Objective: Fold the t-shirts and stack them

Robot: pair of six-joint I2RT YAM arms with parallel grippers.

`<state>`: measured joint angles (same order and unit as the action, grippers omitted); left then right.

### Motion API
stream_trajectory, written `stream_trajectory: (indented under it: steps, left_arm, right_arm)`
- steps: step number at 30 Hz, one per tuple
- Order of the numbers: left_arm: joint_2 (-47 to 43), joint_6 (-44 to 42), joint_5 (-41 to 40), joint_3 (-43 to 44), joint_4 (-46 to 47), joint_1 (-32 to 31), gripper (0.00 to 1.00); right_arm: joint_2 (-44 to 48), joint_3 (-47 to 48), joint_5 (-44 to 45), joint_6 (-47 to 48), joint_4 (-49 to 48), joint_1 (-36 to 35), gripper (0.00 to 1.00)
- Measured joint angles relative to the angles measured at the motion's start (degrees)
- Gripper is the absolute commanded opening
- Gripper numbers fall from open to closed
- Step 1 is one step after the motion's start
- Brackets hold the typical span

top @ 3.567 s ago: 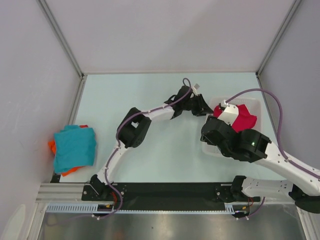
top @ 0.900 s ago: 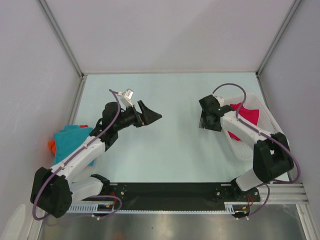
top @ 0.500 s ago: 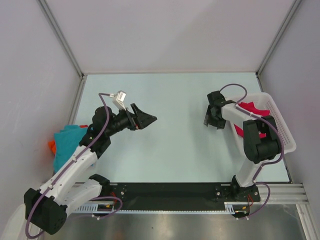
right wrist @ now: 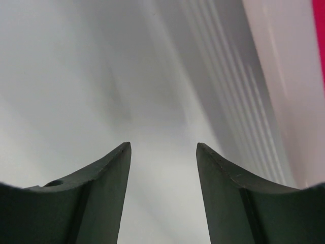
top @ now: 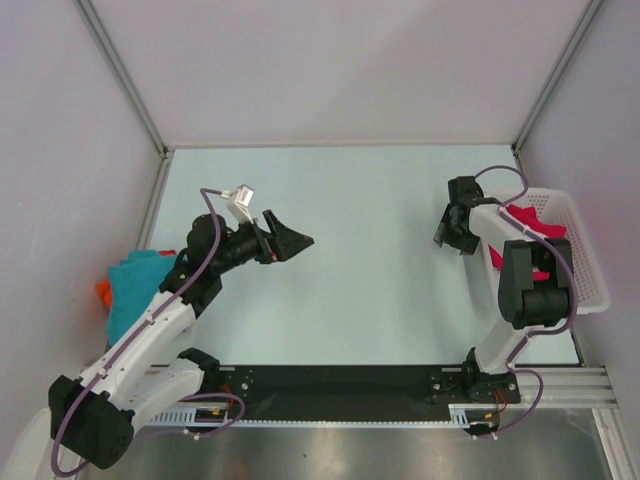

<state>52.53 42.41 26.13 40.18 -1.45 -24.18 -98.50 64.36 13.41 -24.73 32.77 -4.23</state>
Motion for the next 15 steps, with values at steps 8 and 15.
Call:
stream_trajectory:
  steps: [8, 15]
  left_arm:
    - [0.20, -0.02, 0.00, -0.15, 0.00, 0.00, 1.00]
    - [0.92, -0.24, -0.28, -0.44, 0.00, 0.00, 1.00]
  right_arm:
    - [0.92, 4.22, -0.26, 0.46, 4.33, -2.12, 0.63]
    - [2.58, 21.59, -0.57, 0.83, 8.92, -9.73, 0.64]
